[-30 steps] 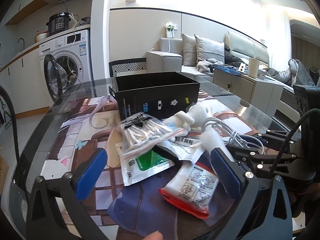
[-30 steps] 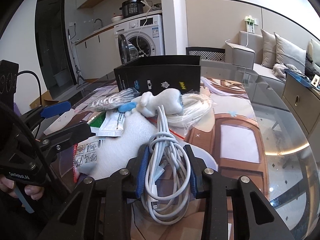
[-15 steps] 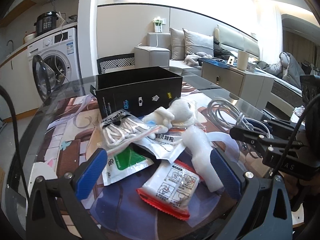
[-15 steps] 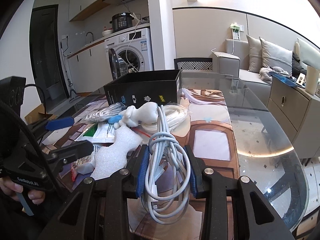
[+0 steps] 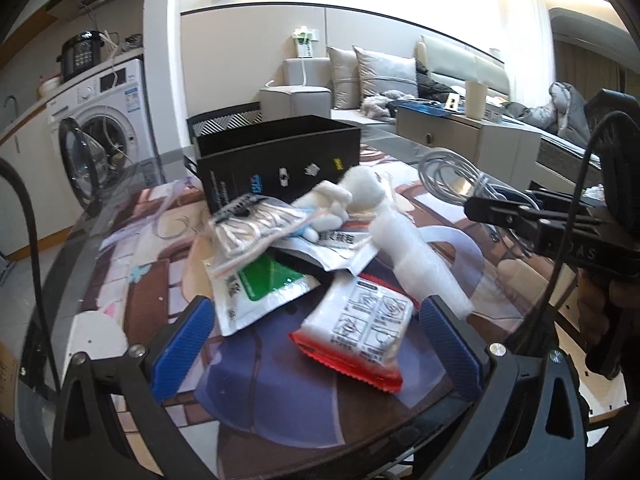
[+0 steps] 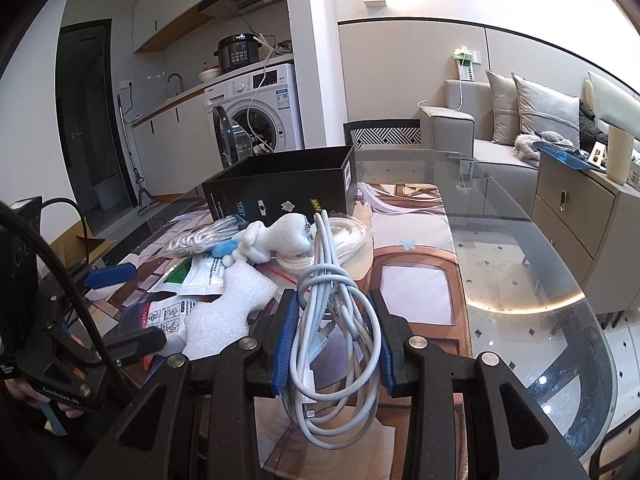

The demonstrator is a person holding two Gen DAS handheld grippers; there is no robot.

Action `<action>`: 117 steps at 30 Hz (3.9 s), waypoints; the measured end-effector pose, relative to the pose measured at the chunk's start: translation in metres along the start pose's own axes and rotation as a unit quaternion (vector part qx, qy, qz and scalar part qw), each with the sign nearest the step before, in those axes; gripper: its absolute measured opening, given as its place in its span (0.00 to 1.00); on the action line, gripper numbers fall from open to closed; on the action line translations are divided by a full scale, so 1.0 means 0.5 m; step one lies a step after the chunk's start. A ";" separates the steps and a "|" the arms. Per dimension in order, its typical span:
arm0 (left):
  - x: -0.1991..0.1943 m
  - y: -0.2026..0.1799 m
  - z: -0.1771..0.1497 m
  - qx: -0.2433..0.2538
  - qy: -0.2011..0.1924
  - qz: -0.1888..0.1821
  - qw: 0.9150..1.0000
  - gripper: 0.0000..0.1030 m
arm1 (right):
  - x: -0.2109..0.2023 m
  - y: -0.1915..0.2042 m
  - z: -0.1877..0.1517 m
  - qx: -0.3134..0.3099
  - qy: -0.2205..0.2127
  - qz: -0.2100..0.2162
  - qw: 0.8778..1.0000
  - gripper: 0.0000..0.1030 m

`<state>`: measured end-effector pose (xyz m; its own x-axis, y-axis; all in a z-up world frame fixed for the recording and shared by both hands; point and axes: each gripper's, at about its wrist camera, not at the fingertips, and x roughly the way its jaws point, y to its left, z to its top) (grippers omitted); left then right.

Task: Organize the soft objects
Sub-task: 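Grasp the white packet with red edge with the left tool while the right tool holds the cable, then lift and carry the packet with the left tool while the right tool carries the cable to the black box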

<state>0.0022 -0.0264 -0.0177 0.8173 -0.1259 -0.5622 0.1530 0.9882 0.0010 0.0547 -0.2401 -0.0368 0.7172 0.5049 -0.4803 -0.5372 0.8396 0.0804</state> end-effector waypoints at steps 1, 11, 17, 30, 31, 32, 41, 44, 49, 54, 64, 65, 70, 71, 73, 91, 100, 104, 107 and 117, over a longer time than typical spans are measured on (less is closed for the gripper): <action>0.003 -0.003 0.000 0.004 0.000 -0.003 1.000 0.94 | 0.000 -0.001 0.000 0.000 -0.001 0.000 1.000 0.34; 0.021 -0.023 -0.006 0.025 0.025 -0.021 0.999 0.49 | 0.008 0.004 0.000 -0.005 0.003 0.009 1.000 0.34; 0.011 -0.015 0.002 0.009 0.023 -0.023 0.999 0.49 | 0.007 0.007 0.000 -0.005 0.001 0.011 1.000 0.34; -0.016 -0.003 0.029 -0.013 0.003 -0.004 1.000 0.49 | -0.004 0.017 0.004 -0.006 -0.011 0.021 1.000 0.34; -0.017 -0.002 0.031 -0.014 0.002 -0.002 1.000 0.49 | -0.005 0.018 0.005 -0.006 -0.013 0.022 1.000 0.34; -0.018 -0.001 0.032 -0.016 0.001 0.000 1.000 0.49 | -0.005 0.020 0.005 -0.006 -0.014 0.023 1.000 0.34; -0.021 0.006 0.040 -0.022 -0.011 0.007 1.000 0.49 | -0.011 0.021 0.008 -0.007 -0.020 0.028 0.999 0.34; -0.026 0.007 0.044 -0.023 -0.015 0.010 1.000 0.49 | -0.011 0.022 0.011 -0.009 -0.022 0.028 0.999 0.34; -0.030 0.014 0.052 -0.027 -0.022 0.015 0.999 0.49 | -0.015 0.026 0.016 -0.012 -0.027 0.031 0.999 0.34; -0.035 0.020 0.061 -0.030 -0.028 0.022 0.999 0.49 | -0.019 0.028 0.027 -0.013 -0.033 0.033 0.999 0.34; -0.035 0.035 0.088 -0.033 -0.038 0.046 0.998 0.49 | -0.023 0.037 0.055 -0.021 -0.043 0.036 0.998 0.34; -0.034 0.036 0.091 -0.034 -0.039 0.047 0.998 0.49 | -0.023 0.038 0.059 -0.022 -0.044 0.036 0.998 0.34; -0.028 0.052 0.109 -0.039 -0.045 0.059 0.996 0.49 | -0.014 0.040 0.074 -0.024 -0.046 0.037 0.998 0.34; -0.026 0.055 0.111 -0.040 -0.046 0.059 0.996 0.49 | -0.013 0.042 0.077 -0.024 -0.046 0.038 0.998 0.34; -0.024 0.061 0.119 -0.044 -0.049 0.061 0.996 0.49 | -0.008 0.045 0.085 -0.027 -0.045 0.038 0.998 0.34; 0.026 0.108 0.198 -0.052 -0.058 0.065 0.995 0.49 | 0.064 0.045 0.179 -0.029 -0.013 0.038 0.999 0.34; 0.065 0.130 0.242 -0.060 -0.057 0.061 0.995 0.49 | 0.113 0.034 0.242 -0.037 0.009 0.037 0.999 0.30; 0.076 0.139 0.249 -0.068 -0.055 0.054 0.995 0.49 | 0.132 0.026 0.247 -0.042 0.014 0.034 0.998 0.24; 0.079 0.144 0.247 -0.068 -0.053 0.054 0.995 0.49 | 0.145 0.009 0.227 -0.044 0.033 0.034 0.998 0.24; 0.080 0.152 0.243 -0.067 -0.054 0.055 0.995 0.49 | 0.124 0.036 0.118 -0.064 0.103 0.107 0.987 0.34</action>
<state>0.1140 0.0330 0.0605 0.8813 -0.0174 -0.4723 -0.0106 0.9983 -0.0567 0.1157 -0.1817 -0.0137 0.4826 0.6053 -0.6330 -0.7281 0.6790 0.0941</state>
